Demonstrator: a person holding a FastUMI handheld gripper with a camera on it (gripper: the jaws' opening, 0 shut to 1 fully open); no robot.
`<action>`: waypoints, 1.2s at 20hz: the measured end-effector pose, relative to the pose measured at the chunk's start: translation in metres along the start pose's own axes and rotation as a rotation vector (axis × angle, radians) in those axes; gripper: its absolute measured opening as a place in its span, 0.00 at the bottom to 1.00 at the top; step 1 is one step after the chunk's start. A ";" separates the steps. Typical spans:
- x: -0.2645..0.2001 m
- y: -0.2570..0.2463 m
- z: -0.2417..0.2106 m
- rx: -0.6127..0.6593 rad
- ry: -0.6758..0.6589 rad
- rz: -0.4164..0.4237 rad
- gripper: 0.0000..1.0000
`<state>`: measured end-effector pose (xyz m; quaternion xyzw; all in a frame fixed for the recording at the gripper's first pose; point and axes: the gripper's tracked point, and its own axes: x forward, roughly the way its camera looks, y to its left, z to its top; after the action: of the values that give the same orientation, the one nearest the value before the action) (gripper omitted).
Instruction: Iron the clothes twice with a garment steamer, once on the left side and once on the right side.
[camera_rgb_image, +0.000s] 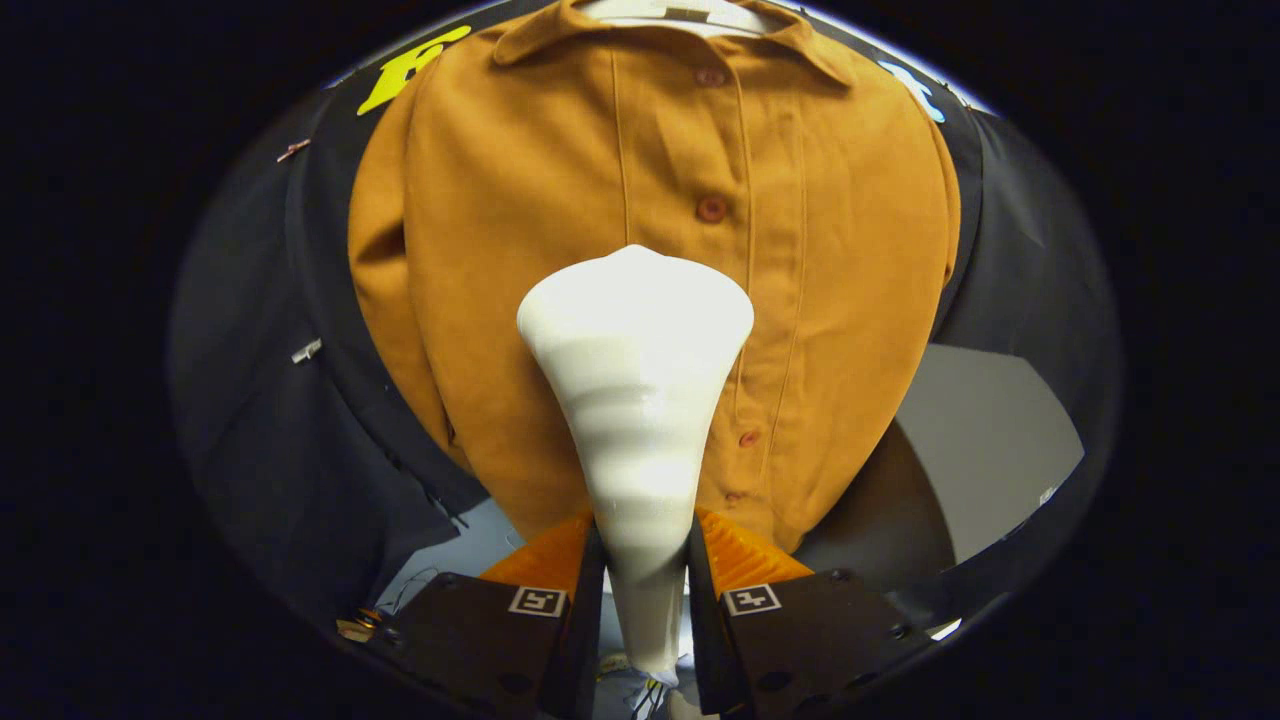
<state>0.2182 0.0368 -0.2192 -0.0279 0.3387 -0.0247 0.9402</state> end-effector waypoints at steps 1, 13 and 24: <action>-0.007 -0.003 0.011 0.002 -0.036 -0.003 0.43; -0.100 -0.069 0.132 0.084 -0.478 -0.088 0.42; -0.149 -0.094 0.145 0.094 -0.652 -0.125 0.42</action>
<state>0.1932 -0.0417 -0.0061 -0.0119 0.0162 -0.0877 0.9959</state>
